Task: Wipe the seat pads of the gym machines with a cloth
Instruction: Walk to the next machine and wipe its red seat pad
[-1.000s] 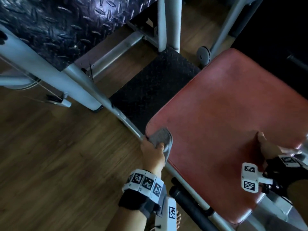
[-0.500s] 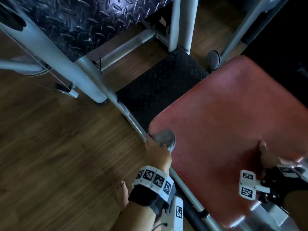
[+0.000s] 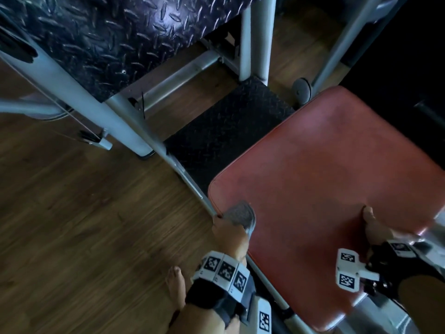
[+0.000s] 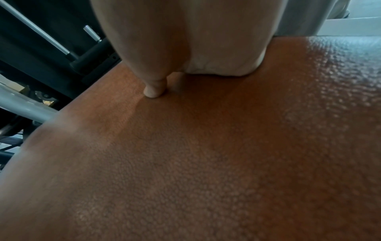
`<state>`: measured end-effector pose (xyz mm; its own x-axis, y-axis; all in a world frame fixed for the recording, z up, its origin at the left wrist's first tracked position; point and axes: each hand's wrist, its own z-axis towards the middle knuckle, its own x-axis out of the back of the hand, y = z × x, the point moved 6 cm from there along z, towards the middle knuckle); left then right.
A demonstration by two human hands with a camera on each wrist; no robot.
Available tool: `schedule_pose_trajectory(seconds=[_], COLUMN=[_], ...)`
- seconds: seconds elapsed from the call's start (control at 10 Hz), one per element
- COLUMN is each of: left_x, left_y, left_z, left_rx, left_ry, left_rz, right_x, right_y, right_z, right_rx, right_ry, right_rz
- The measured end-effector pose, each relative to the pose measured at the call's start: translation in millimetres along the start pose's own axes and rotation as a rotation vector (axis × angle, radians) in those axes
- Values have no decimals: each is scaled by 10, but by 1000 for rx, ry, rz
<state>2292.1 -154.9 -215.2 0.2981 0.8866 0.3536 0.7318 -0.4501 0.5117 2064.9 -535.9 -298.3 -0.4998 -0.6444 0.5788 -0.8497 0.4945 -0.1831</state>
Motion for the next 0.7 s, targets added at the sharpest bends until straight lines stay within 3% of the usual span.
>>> schedule_pose_trajectory(seconds=[0.1, 0.2, 0.3, 0.4, 0.5, 0.6, 0.7], left_x=[-25, 106, 65, -254, -675, -1096, -1512], left_y=[-37, 538, 1150, 1583, 1773, 1800, 1671], left_z=[40, -237, -449, -492, -476, -570, -782], left_rx=[-21, -42, -131, -413, -693, -960, -1347], left_ry=[-4, 81, 223, 179, 35, -18, -220], left_rz=[21, 244, 512, 688, 897, 1166, 1360], right_x=[2, -1, 39, 128, 187, 162, 130], right_y=[2, -227, -189, -293, -307, -284, -314], right_z=[-276, -1023, -822, -1250, -1496, -1467, -1507], right_rx=[-36, -20, -21, -14, 26, 35, 24], right_ry=[-16, 20, 97, 213, 278, 328, 397], right_rz=[28, 23, 8, 114, 101, 195, 224])
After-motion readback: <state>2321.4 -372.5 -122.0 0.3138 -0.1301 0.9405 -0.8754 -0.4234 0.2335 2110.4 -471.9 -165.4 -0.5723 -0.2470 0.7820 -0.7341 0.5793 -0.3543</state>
